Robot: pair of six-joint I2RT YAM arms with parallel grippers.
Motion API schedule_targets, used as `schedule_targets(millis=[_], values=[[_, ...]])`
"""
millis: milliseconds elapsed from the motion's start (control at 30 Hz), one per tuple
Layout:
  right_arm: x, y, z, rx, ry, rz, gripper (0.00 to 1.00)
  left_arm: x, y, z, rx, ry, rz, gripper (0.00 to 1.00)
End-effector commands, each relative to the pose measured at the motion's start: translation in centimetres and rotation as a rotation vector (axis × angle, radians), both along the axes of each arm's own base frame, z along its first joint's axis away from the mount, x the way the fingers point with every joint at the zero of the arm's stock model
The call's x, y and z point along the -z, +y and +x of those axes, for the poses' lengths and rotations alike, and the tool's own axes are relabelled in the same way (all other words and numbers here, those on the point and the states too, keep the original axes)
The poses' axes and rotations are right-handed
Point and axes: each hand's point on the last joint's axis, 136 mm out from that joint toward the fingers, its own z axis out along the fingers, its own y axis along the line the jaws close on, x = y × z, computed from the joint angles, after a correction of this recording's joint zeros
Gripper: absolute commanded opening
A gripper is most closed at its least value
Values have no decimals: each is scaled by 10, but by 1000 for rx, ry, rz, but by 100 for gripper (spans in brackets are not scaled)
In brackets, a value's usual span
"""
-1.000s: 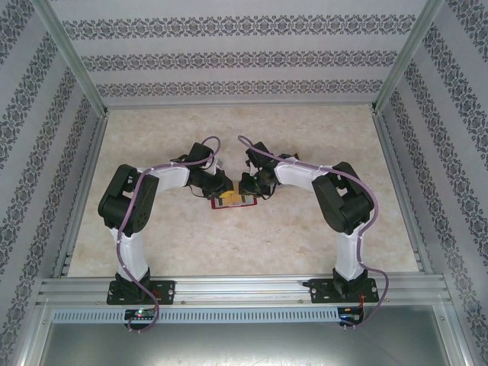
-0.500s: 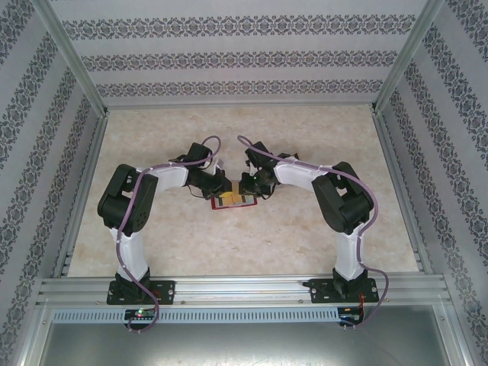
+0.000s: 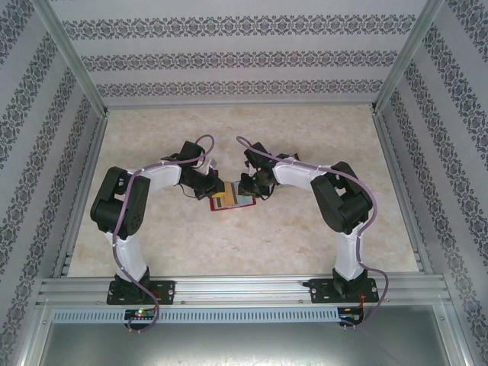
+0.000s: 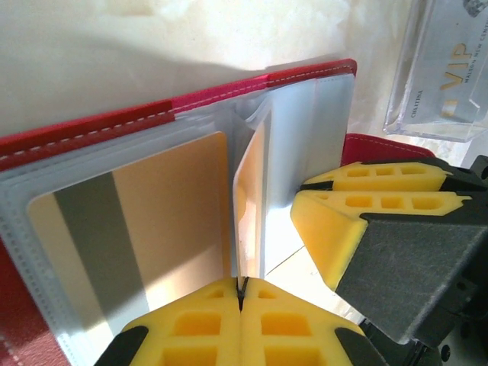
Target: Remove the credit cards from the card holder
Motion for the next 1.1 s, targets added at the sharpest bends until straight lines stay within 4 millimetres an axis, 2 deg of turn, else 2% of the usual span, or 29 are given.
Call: schedule_targets(millis=[0,200,367,533,767,900,1067], values=[[10,-11,-3,26,23,-53,20,-5,15,-8,7,3,65,2],[-25,3,8,19,-51,60,26,-23,46,-16,-5,-34,189,2],[-56,15,13,-5,-98,164,31,-54,58,-16,-44,-109,197,1],[-98,17,15,12,-168,265,48,-92,51,-8,-61,-200,132,1],[-145,16,25,-1,-252,449,70,-142,18,10,-56,-288,-119,1],[-171,21,29,-24,-258,597,74,-167,1,14,-25,-299,-267,1],[-199,19,36,-58,-277,786,74,-184,-8,21,-17,-305,-354,0]])
